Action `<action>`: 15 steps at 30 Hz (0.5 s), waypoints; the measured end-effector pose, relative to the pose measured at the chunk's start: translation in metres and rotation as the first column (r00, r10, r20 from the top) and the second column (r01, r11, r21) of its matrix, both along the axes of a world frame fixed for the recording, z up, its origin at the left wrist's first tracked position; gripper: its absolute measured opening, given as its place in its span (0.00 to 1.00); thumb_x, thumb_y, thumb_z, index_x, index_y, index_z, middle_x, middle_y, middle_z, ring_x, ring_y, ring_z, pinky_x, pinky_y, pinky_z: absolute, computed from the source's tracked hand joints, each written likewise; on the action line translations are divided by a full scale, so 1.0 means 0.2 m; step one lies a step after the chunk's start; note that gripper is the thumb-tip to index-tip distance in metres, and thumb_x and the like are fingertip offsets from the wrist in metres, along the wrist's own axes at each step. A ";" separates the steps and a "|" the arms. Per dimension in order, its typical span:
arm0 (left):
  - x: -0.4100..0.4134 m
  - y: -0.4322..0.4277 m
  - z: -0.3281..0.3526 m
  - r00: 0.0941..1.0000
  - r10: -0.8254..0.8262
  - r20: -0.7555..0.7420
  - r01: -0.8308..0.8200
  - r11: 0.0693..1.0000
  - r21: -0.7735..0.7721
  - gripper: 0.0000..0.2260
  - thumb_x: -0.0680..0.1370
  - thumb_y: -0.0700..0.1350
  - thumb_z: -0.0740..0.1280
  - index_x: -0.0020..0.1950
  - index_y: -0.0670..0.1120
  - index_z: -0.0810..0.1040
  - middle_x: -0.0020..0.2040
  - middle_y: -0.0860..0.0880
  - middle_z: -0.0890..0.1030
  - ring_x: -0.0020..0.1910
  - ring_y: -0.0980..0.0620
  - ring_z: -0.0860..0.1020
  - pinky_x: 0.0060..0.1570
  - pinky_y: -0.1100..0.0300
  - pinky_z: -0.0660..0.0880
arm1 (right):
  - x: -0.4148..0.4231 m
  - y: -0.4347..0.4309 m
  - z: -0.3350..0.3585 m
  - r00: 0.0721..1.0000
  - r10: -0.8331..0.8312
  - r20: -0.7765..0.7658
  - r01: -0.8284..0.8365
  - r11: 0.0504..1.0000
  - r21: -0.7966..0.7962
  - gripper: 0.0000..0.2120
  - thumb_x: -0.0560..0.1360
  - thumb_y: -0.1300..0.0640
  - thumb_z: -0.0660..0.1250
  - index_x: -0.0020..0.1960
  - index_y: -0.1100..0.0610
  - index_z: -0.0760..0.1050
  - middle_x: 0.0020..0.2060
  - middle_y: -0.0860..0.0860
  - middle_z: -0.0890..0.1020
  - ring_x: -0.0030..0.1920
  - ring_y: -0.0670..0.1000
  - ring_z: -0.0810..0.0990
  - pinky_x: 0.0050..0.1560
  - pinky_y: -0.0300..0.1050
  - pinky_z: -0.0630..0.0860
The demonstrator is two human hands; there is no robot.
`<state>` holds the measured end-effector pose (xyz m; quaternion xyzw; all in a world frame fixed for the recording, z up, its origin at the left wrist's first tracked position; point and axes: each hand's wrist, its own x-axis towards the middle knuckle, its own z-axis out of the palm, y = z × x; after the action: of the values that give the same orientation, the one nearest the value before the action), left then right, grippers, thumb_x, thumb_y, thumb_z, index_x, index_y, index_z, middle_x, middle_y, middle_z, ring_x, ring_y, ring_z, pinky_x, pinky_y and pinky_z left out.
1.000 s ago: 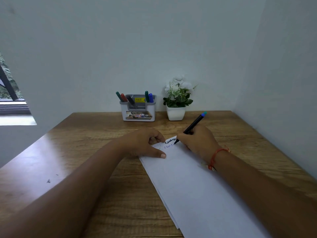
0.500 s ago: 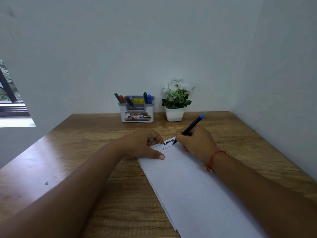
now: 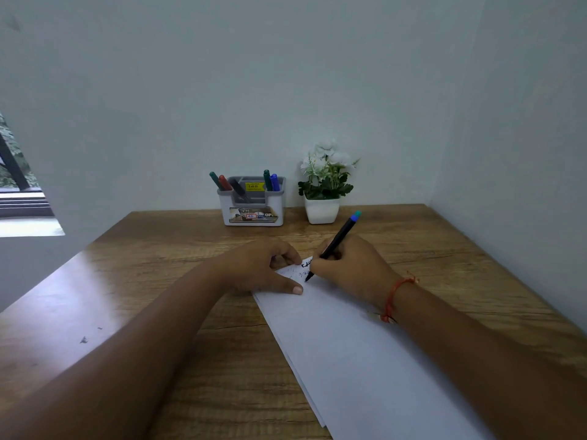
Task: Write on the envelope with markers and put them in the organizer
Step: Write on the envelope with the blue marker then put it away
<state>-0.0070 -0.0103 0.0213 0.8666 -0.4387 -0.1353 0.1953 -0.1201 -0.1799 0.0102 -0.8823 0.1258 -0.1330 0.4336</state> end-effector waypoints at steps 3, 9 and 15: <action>0.00 0.00 0.00 1.000 0.007 -0.006 -0.007 1.000 0.006 0.25 0.70 0.59 0.74 0.66 0.59 0.74 0.61 0.59 0.74 0.51 0.62 0.71 0.47 0.65 0.68 | 0.02 -0.04 0.00 0.990 -0.124 0.061 0.128 0.989 -0.072 0.06 0.70 0.53 0.71 0.39 0.55 0.81 0.31 0.46 0.80 0.34 0.45 0.78 0.33 0.38 0.69; -0.01 0.00 0.00 1.000 0.019 -0.015 -0.019 1.000 0.019 0.24 0.70 0.60 0.74 0.64 0.61 0.74 0.60 0.59 0.74 0.52 0.62 0.71 0.50 0.63 0.69 | 0.02 -0.07 0.00 0.981 -0.178 0.081 0.185 0.977 -0.101 0.07 0.71 0.54 0.70 0.36 0.55 0.79 0.29 0.46 0.78 0.32 0.44 0.76 0.30 0.38 0.67; -0.02 0.00 0.01 0.999 0.040 -0.004 -0.040 0.999 -0.002 0.24 0.69 0.60 0.75 0.64 0.59 0.75 0.58 0.59 0.74 0.51 0.61 0.72 0.48 0.65 0.71 | 0.02 -0.11 0.01 0.959 -0.214 0.184 0.191 0.972 0.135 0.02 0.73 0.57 0.70 0.42 0.52 0.81 0.34 0.50 0.84 0.37 0.51 0.84 0.48 0.56 0.84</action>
<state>-0.0105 -0.0105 0.0241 0.8748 -0.4209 -0.1328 0.1998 -0.1170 -0.2012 0.0128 -0.8205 0.1794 -0.2560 0.4786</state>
